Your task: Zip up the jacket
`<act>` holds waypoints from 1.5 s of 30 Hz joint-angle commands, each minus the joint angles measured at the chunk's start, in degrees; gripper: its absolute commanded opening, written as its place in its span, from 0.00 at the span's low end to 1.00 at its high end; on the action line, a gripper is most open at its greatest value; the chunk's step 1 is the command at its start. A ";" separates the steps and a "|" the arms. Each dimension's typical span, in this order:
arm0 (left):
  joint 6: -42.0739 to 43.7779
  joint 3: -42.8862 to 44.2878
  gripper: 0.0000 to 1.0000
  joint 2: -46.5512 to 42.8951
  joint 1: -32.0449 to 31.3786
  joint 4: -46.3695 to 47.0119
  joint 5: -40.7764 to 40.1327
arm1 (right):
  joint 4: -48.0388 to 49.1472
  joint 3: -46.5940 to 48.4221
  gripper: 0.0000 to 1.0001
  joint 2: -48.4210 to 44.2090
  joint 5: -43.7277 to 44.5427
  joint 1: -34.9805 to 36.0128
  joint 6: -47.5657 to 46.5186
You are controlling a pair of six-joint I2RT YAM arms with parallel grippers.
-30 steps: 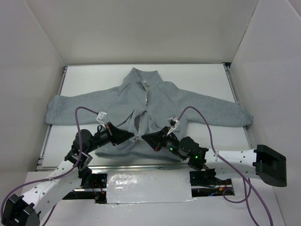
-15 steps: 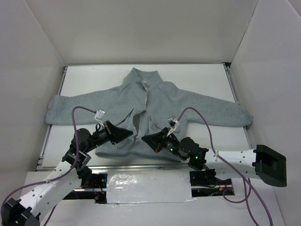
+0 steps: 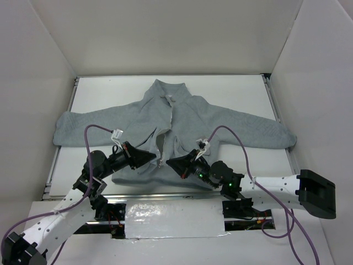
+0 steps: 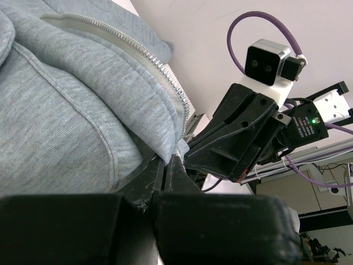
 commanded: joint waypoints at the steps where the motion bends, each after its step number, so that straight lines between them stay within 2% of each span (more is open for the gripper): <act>1: -0.23 1.25 0.00 -0.33 -0.32 4.35 1.62 | 3.33 2.40 0.00 -0.67 0.86 -0.30 -1.65; 27: -2.42 -0.15 0.00 -0.42 -0.41 6.90 3.11 | 4.12 4.60 0.00 1.26 -0.55 -2.06 -2.53; 36: 0.12 2.75 0.00 -2.00 -0.41 0.04 -0.93 | 5.70 2.76 0.00 1.53 -4.06 -2.15 -1.30; 45: 0.30 3.80 0.00 -1.12 -0.41 -0.22 -1.54 | 6.41 2.23 0.00 1.97 -5.29 -2.06 -0.60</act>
